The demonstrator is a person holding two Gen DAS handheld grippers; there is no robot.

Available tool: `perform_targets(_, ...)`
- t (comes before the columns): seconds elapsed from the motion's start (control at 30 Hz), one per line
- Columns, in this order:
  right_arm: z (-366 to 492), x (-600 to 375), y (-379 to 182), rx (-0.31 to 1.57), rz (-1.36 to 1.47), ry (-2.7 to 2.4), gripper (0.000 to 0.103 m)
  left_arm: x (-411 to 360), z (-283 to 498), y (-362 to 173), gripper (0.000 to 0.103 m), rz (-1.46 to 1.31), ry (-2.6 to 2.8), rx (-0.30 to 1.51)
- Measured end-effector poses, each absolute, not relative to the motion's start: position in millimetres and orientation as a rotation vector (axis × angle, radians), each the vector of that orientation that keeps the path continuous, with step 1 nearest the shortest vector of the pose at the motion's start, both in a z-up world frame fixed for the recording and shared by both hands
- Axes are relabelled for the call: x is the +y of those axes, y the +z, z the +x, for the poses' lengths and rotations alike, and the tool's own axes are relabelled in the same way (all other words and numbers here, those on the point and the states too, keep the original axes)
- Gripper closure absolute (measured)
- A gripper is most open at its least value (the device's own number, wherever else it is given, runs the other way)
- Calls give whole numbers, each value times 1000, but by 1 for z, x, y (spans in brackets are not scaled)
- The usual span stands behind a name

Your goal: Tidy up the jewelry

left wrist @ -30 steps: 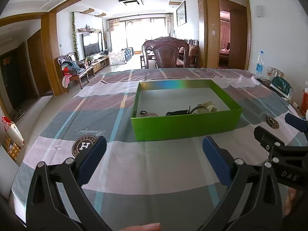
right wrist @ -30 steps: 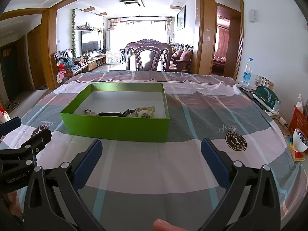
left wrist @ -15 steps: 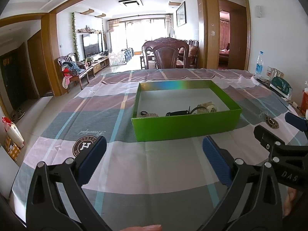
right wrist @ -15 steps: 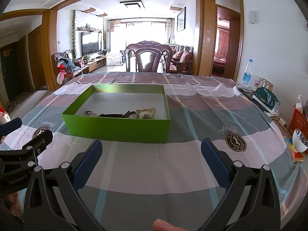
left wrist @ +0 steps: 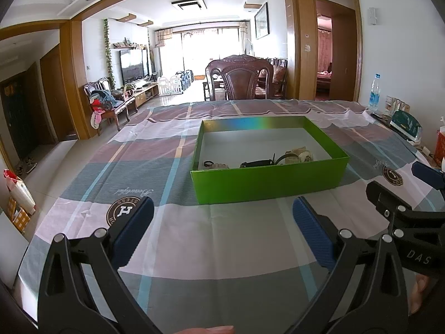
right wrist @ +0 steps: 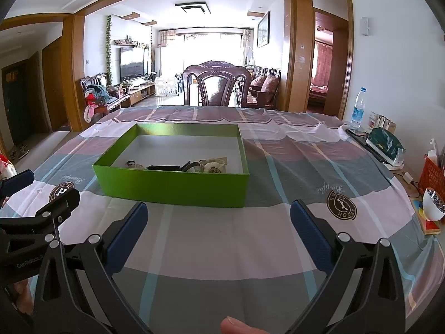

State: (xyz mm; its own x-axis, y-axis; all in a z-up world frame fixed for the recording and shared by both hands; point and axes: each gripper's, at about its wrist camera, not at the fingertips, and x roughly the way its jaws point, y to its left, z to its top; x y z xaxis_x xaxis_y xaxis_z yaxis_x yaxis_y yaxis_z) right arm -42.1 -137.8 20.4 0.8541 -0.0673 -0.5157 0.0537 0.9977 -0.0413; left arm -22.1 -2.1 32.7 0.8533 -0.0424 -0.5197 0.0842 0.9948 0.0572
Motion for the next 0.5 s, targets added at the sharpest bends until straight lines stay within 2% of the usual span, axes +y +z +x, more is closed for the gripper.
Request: perform_targets(0.5,-45,-137,21,541,-31,-69,3,-2,-25,32,4,78,-70,547)
